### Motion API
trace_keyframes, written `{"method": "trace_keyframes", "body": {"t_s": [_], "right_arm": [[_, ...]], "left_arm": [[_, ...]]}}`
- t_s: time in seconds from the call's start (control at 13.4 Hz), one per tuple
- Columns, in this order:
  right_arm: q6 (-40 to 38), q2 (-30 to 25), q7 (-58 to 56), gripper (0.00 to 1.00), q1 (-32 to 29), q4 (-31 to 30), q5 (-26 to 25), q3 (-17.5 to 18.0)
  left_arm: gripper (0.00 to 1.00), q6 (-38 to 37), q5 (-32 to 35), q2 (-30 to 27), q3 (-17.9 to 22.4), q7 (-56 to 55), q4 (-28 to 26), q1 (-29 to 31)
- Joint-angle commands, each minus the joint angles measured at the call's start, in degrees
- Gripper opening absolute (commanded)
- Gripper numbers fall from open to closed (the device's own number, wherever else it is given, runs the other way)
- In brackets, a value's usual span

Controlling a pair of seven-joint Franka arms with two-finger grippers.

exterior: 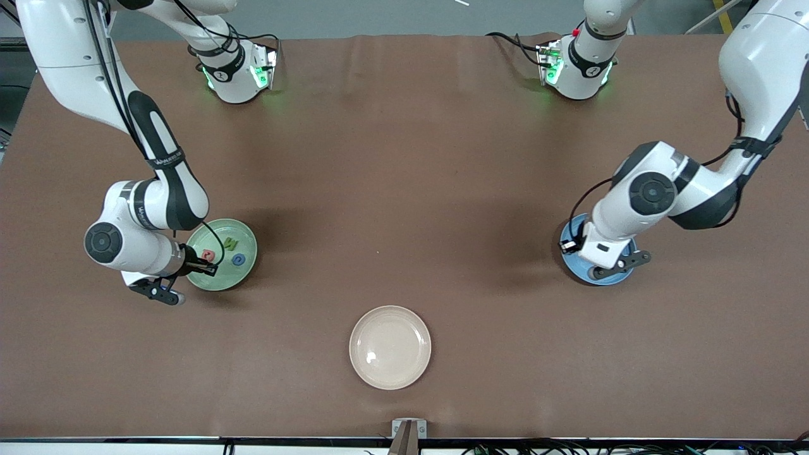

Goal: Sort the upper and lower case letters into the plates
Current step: 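Carry the u to the blue plate while the right gripper carries B, then drop the u into the blue plate while the right gripper drops B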

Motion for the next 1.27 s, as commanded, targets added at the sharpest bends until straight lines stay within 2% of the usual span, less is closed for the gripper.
{"method": "trace_keyframes", "body": {"t_s": [0.0,0.15,0.22,0.3,0.37,0.45,0.6,0.82,1.12,1.2], "right_arm": [[1.12,0.41,-0.07,0.02,-0.21,-0.35,-0.16,0.77],[1.21,1.02,0.11,0.03,-0.12,0.18,-0.07,0.86],[1.04,1.02,0.72,0.15,-0.12,0.36,0.19,0.86],[0.95,1.02,0.72,0.45,-0.21,0.36,0.72,0.86],[1.04,1.02,0.64,0.86,-0.21,0.36,0.90,0.86],[0.95,1.02,0.64,1.00,-0.21,0.44,0.90,0.86],[0.16,0.85,0.37,1.00,-0.21,1.23,0.90,0.86],[-5.18,-0.20,-0.50,1.00,-0.12,4.38,0.29,0.94],[-24.41,-1.17,-7.08,1.00,-0.91,15.62,-0.15,0.51],[-26.89,-1.61,-9.19,1.00,-1.70,16.96,-0.42,0.50]], "left_arm": [[0.13,-0.29,-0.13,0.37,2.86,4.60,0.06,-0.11],[0.13,0.67,1.45,1.68,4.98,5.84,0.24,-0.37],[0.13,1.11,2.16,2.13,5.51,5.93,0.16,-0.64],[0.13,1.90,2.34,2.74,6.12,5.84,0.15,-0.72],[0.13,2.86,2.34,3.01,6.91,5.84,0.15,-1.16],[0.13,3.83,2.34,3.10,8.23,5.84,0.07,-2.38],[0.13,4.28,2.34,3.18,10.17,5.76,-0.02,-4.41],[0.14,4.37,2.34,3.80,10.26,5.67,-0.46,-4.77],[0.17,4.37,2.34,4.15,10.35,5.67,-0.37,-4.68],[0.20,4.37,2.34,4.41,10.35,5.75,-0.37,-4.68]]}}
